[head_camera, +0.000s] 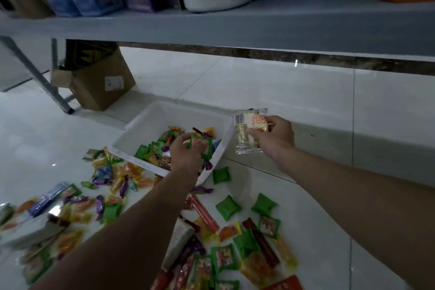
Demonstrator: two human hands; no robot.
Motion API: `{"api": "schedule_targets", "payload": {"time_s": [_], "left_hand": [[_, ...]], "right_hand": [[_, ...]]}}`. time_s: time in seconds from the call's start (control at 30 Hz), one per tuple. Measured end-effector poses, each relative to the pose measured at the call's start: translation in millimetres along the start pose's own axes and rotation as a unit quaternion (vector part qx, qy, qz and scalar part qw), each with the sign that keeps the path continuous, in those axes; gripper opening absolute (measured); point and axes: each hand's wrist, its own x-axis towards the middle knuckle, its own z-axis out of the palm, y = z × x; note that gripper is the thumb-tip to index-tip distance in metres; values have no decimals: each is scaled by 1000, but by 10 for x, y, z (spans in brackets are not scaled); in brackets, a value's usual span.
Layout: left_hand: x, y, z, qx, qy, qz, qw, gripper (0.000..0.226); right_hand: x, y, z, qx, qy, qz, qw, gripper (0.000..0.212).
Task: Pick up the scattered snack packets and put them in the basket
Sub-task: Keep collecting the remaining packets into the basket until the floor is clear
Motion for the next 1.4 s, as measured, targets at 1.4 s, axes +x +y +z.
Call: {"api": "schedule_targets", "payload": {"time_s": [1.4], "left_hand": [[1598,-349,-1143,208,-34,44,977,50]], "right_hand": [[353,-338,2155,-118,-115,0,986,65]]}}
